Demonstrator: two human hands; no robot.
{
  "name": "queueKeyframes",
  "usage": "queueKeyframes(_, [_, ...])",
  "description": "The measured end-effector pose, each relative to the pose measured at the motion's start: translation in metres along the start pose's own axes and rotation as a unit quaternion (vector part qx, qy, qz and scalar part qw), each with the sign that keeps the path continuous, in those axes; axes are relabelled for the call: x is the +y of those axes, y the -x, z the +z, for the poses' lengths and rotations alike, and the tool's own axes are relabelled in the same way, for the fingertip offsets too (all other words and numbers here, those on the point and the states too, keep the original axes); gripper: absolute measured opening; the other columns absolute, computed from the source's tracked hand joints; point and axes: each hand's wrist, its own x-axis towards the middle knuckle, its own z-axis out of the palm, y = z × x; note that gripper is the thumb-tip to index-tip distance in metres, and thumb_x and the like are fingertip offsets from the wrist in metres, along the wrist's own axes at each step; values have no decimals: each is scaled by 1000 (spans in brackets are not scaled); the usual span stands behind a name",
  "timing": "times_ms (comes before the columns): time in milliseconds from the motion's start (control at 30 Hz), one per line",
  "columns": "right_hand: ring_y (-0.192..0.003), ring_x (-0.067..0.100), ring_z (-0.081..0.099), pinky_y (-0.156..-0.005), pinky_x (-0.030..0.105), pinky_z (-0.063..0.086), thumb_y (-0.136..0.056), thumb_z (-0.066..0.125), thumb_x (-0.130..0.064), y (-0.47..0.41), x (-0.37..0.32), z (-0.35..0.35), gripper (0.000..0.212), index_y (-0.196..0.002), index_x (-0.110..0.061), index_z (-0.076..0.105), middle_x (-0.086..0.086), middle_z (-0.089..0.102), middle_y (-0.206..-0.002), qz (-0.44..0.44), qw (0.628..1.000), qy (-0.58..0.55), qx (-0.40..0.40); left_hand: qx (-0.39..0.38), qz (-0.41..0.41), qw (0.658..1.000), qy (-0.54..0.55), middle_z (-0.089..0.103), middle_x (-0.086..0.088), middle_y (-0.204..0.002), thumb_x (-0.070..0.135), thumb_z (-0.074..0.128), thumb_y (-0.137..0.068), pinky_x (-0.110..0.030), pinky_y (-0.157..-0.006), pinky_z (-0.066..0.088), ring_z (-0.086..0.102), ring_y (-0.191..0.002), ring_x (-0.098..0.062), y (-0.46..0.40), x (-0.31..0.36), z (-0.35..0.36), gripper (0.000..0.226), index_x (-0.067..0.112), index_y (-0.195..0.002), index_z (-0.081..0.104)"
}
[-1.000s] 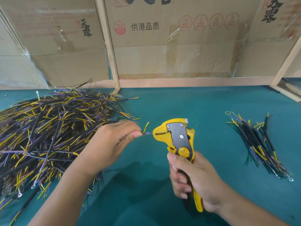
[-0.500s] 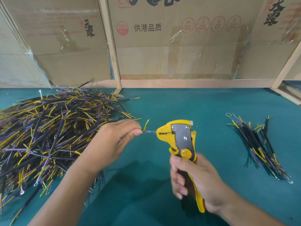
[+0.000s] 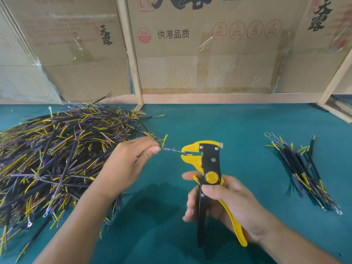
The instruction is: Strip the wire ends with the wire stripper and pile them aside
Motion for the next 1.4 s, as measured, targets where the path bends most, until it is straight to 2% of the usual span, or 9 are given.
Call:
queueKeyframes(100, [-91,47,69,-85,55,54,-91,62,-17,1,-2,-5,43,-131,-5,62,31,68,-101,-17,999,-36,-4,17,-30,999,-17,49,10,-72,28,48,-103,-17,-64,36,45,-68,-3,3,-7,-6,26,12,-85,59])
queueKeyframes(233, [-82,36,69,-80,51,56,-90,59,-15,1,-20,-23,42,-131,-3,63,25,68,-96,-113,987,-67,93,155,-146,975,-59,54,14,-71,36,46,-102,-12,-53,33,43,-55,0,10,-27,-36,28,18,-85,59])
queueKeyframes(467, [-77,29,59,-79,46,54,-83,67,-21,-5,-12,-22,45,-126,-7,64,16,57,-82,-73,993,-25,85,37,-29,999,-19,58,8,-79,32,46,-101,-11,-71,37,51,-75,-1,0,1,-9,27,14,-88,62])
queueKeyframes(633, [-74,28,52,-76,44,53,-80,70,-25,-5,-12,-16,50,-123,2,64,15,50,-79,-60,994,-46,75,-12,-7,1000,-4,52,14,-79,34,46,-102,-23,-69,42,49,-73,-7,1,14,-1,27,15,-93,63])
queueKeyframes(800, [-75,28,54,-75,41,54,-77,73,-28,-5,-12,-10,32,-102,-7,73,13,51,-79,-54,993,-24,101,-22,6,1000,-13,52,17,-82,37,46,-102,-26,-69,44,51,-73,-8,2,23,5,23,20,-95,61])
queueKeyframes(1000, [-76,27,58,-77,42,56,-82,71,-24,-7,-7,-8,23,-99,-9,72,13,55,-80,-63,991,-25,117,-40,21,999,-3,52,17,-84,39,46,-102,-32,-64,46,53,-71,-13,3,38,13,23,21,-97,60])
queueKeyframes(1167, [-75,26,59,-76,44,56,-81,74,-25,-6,-3,-5,27,-101,-7,71,11,58,-79,-61,991,-30,115,-63,34,997,18,49,18,-84,37,49,-101,-30,-59,43,48,-64,-14,5,53,24,23,17,-98,61])
queueKeyframes(1267, [-74,26,59,-76,43,57,-87,70,-20,-6,0,-1,12,-95,-10,72,13,57,-79,-70,987,-22,140,-85,36,995,40,51,16,-82,36,50,-102,-28,-58,43,46,-64,-13,6,59,30,21,18,-97,60])
queueKeyframes(1400, [-73,27,60,-76,43,57,-87,69,-20,-7,0,0,9,-89,-13,73,13,60,-78,-80,984,-15,159,-94,23,989,110,54,28,-83,19,59,-101,-3,-65,36,53,-69,6,8,67,36,10,14,-92,58])
